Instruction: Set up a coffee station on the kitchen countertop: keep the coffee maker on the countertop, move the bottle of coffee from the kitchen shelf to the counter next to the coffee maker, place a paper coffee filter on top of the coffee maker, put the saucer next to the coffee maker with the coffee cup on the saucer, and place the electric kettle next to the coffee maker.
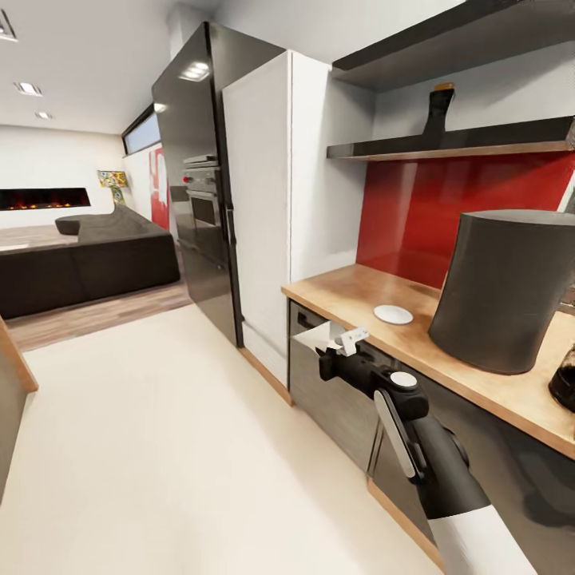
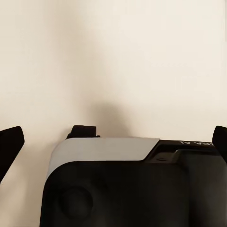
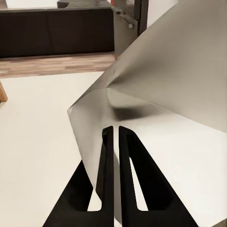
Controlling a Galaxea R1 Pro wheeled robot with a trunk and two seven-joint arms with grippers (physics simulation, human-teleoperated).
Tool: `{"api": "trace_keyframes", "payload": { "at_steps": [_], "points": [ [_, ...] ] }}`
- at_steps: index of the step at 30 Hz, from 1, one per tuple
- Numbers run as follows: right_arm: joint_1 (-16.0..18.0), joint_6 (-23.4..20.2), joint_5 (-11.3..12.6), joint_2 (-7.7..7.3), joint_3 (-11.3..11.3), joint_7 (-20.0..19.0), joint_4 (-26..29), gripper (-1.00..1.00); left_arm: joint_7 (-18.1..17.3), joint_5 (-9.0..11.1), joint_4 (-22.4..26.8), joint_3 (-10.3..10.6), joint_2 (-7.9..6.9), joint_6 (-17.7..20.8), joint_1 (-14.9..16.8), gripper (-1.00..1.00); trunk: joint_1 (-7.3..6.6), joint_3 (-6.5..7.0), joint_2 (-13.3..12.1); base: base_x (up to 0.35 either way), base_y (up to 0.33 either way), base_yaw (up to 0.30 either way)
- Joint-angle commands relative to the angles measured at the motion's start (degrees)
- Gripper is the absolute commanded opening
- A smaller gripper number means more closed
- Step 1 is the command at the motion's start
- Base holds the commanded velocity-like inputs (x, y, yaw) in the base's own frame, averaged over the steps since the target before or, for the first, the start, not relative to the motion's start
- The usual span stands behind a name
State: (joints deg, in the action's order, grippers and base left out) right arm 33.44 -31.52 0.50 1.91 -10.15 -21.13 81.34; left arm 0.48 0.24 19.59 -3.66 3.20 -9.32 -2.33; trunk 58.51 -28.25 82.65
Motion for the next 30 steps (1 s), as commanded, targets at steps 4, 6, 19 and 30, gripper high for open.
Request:
{"api": "trace_keyframes", "payload": {
  "at_steps": [4, 6, 19, 30],
  "points": [
    [0.04, -0.38, 0.11, 0.02, 0.04, -0.07, 0.04, -1.0, -0.04, 0.02, 0.1, -0.29, 0.05, -0.06, -0.04, 1.0, 0.0, -0.05, 0.03, 0.002, 0.002, -0.04],
    [0.04, -0.38, 0.15, 0.02, 0.04, -0.11, 0.04, -1.0, -0.04, 0.02, 0.1, -0.29, 0.05, -0.05, -0.04, 1.0, 0.0, -0.05, 0.03, 0.001, 0.001, -0.017],
    [0.04, -0.38, 0.21, -0.03, 0.04, -0.13, 0.04, -1.0, -0.04, 0.02, 0.1, -0.64, 0.05, -0.02, -0.02, 1.0, 0.0, 0.04, 0.03, 0.075, 0.076, -0.099],
    [0.04, -0.38, 0.21, -0.05, 0.04, -0.14, 0.04, -1.0, -0.04, 0.02, 0.1, -0.64, 0.05, 0.0, -0.03, 1.0, 0.0, 0.25, 0.03, 0.003, 0.002, -0.266]
  ]
}}
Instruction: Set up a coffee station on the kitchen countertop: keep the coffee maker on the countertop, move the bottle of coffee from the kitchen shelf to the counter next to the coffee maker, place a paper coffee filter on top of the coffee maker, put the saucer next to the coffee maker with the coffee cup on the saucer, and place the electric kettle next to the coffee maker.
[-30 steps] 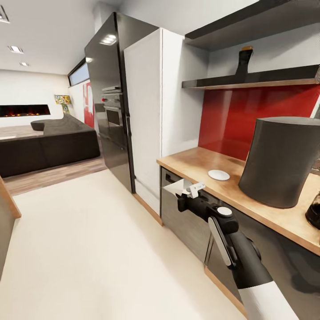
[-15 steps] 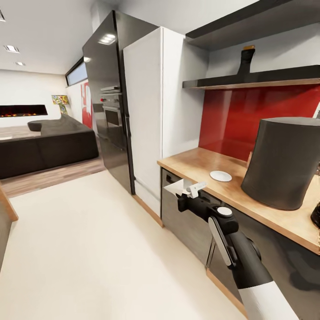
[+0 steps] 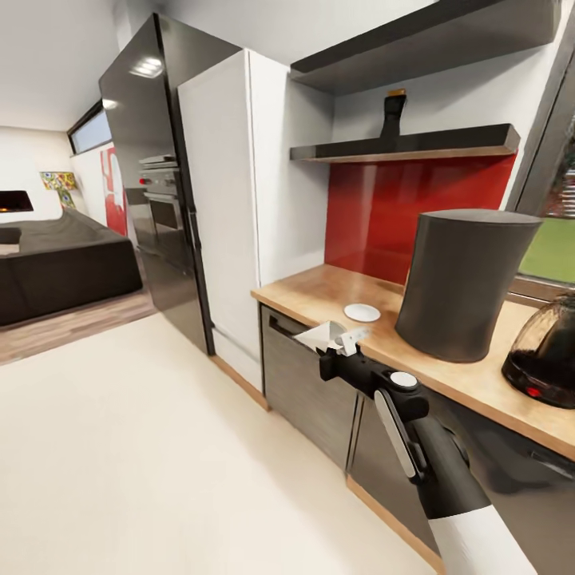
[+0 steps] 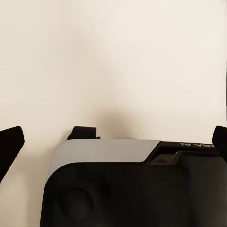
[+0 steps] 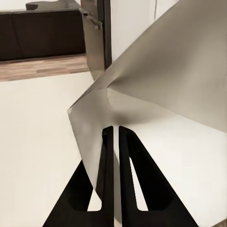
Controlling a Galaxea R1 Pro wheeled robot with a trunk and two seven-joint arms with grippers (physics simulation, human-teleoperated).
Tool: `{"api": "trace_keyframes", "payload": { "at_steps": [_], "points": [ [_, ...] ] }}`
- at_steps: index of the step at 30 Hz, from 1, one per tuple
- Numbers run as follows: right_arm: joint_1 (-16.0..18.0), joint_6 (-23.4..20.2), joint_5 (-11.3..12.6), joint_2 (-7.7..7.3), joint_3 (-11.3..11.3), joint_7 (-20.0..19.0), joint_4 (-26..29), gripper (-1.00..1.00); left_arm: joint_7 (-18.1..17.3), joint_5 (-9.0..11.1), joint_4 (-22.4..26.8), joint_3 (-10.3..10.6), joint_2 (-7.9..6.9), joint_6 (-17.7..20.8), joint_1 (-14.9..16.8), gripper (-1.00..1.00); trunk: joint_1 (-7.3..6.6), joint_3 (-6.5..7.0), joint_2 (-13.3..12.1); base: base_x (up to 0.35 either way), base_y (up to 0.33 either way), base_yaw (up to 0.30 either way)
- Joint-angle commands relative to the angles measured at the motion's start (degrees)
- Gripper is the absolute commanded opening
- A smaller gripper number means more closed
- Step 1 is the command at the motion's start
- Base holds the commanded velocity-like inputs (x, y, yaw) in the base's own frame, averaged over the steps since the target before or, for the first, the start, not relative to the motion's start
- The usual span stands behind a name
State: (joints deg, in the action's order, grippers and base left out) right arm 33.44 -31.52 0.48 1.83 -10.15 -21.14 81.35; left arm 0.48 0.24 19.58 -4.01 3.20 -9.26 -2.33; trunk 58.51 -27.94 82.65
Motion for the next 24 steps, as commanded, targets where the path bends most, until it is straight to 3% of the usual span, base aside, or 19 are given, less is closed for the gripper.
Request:
{"api": "trace_keyframes", "payload": {
  "at_steps": [1, 13, 24],
  "points": [
    [0.04, -0.38, 0.22, 0.03, 0.04, -0.14, 0.04, -1.0, -0.04, 0.02, 0.11, -0.3, 0.05, -0.06, -0.04, 1.0, 0.0, -0.04, 0.03, 0.047, 0.0, -0.212],
    [0.04, -0.38, 0.22, 0.06, 0.04, -0.13, 0.04, -1.0, -0.04, 0.02, 0.11, -0.3, 0.05, -0.06, -0.02, 1.0, 0.0, 0.0, 0.03, 0.182, 0.034, -0.066],
    [0.04, -0.38, 0.22, 0.05, 0.04, -0.13, 0.04, -1.0, -0.04, 0.02, 0.11, -0.3, 0.05, -0.06, -0.05, 1.0, 0.0, 0.0, 0.03, 0.013, 0.003, -0.231]
  ]
}}
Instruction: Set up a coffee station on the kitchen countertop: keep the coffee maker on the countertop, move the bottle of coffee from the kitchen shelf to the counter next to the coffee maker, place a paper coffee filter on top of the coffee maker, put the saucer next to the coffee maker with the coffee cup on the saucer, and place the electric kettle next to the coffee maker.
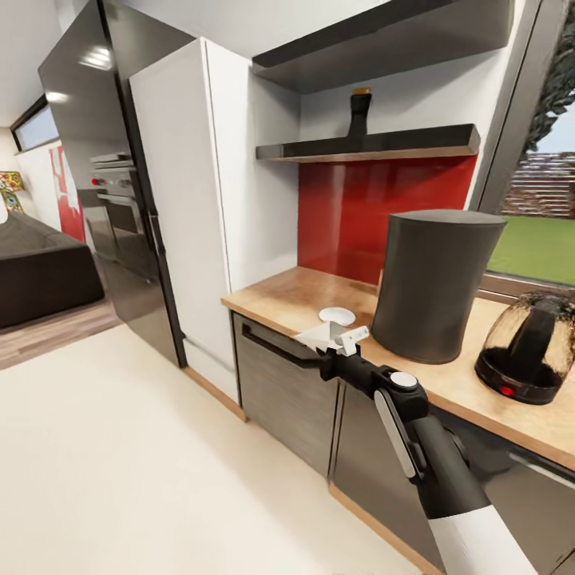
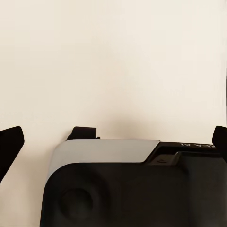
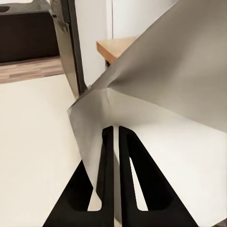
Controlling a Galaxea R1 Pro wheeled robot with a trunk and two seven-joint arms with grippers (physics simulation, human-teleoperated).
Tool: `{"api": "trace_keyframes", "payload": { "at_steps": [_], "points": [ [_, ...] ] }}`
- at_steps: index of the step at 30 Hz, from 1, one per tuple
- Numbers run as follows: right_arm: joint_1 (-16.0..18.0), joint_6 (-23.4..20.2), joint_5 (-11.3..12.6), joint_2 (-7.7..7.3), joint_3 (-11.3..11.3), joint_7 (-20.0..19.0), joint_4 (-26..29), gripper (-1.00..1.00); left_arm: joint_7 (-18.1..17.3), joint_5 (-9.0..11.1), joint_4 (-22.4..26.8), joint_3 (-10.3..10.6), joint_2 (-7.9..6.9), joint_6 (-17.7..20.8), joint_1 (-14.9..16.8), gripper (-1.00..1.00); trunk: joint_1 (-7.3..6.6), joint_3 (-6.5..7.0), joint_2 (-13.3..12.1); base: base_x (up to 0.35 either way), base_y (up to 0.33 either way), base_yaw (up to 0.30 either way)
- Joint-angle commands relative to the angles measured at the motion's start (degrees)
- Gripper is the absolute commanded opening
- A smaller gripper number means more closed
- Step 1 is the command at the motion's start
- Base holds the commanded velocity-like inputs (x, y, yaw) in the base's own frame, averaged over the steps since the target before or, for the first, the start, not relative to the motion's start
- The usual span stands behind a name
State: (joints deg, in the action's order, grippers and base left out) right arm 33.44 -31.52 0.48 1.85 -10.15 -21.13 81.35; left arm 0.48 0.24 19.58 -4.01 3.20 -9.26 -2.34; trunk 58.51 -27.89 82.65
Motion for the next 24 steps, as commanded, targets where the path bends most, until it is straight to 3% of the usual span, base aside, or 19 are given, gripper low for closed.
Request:
{"api": "trace_keyframes", "payload": {
  "at_steps": [1, 8, 13, 24],
  "points": [
    [0.04, -0.38, 0.22, 0.01, 0.04, -0.14, 0.04, -1.0, -0.04, 0.02, 0.1, -0.3, 0.05, -0.08, -0.02, 1.0, 0.0, -0.05, 0.03, 0.001, 0.0, -0.268],
    [0.04, -0.38, 0.22, 0.03, 0.04, -0.14, 0.04, -1.0, -0.04, 0.02, 0.1, -0.3, 0.05, -0.06, -0.03, 1.0, 0.0, -0.05, 0.03, 0.001, 0.013, -0.269],
    [0.04, -0.38, 0.22, 0.04, 0.04, -0.14, 0.04, -1.0, -0.04, 0.02, 0.1, -0.3, 0.05, -0.06, -0.02, 1.0, 0.0, -0.05, 0.03, 0.103, 0.205, -0.226],
    [0.04, -0.38, 0.22, 0.01, 0.04, -0.15, 0.04, -1.0, -0.04, 0.02, 0.1, -0.3, 0.05, -0.06, -0.02, 1.0, 0.0, -0.05, 0.03, 0.133, 0.204, -0.052]
  ]
}}
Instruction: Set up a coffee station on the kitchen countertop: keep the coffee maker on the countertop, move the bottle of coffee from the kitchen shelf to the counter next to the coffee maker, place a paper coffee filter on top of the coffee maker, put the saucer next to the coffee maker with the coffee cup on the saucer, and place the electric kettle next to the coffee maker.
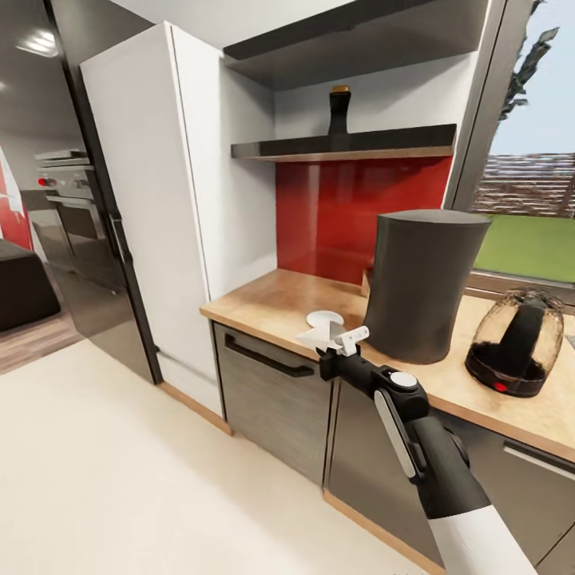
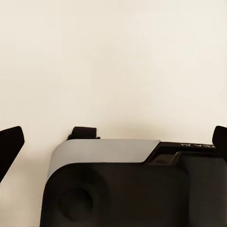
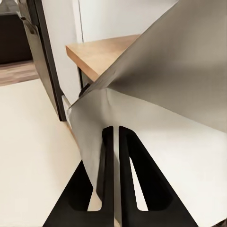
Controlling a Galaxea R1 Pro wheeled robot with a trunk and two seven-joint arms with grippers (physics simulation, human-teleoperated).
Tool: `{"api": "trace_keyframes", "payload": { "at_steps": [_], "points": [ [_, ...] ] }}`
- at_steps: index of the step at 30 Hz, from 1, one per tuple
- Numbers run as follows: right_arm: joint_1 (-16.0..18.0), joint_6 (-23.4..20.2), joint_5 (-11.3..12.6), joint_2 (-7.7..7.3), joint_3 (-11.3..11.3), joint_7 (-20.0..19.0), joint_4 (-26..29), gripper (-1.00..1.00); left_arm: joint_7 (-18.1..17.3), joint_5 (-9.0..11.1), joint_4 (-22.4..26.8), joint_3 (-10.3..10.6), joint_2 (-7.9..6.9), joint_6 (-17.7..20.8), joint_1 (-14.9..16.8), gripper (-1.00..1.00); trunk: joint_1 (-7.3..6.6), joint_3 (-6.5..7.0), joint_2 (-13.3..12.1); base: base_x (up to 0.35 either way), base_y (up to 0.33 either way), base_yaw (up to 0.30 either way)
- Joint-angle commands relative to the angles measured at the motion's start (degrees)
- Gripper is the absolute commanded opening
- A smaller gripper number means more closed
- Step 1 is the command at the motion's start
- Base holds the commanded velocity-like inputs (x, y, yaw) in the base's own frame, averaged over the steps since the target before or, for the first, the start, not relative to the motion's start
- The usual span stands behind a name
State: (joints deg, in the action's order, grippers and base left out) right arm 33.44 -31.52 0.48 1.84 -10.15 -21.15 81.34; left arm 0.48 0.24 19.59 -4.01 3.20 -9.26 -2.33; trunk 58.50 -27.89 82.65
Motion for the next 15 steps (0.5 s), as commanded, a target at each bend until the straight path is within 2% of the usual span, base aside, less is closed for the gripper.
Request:
{"api": "trace_keyframes", "payload": {
  "at_steps": [1, 6, 15],
  "points": [
    [0.04, -0.39, 0.23, 0.02, 0.04, -0.14, 0.04, -1.0, -0.04, 0.02, 0.1, -0.29, 0.05, -0.06, -0.03, 1.0, 0.0, -0.05, 0.03, 0.019, 0.025, -0.148],
    [0.04, -0.39, 0.23, 0.05, 0.04, -0.15, 0.04, -1.0, -0.04, 0.02, 0.1, -0.29, 0.05, -0.06, -0.02, 1.0, 0.0, -0.05, 0.03, 0.01, 0.013, -0.211],
    [0.04, -0.39, 0.22, 0.02, 0.04, -0.16, 0.04, -1.0, -0.04, 0.02, 0.1, -0.29, 0.05, -0.06, -0.04, 1.0, 0.0, -0.05, 0.03, 0.001, 0.002, -0.271]
  ]
}}
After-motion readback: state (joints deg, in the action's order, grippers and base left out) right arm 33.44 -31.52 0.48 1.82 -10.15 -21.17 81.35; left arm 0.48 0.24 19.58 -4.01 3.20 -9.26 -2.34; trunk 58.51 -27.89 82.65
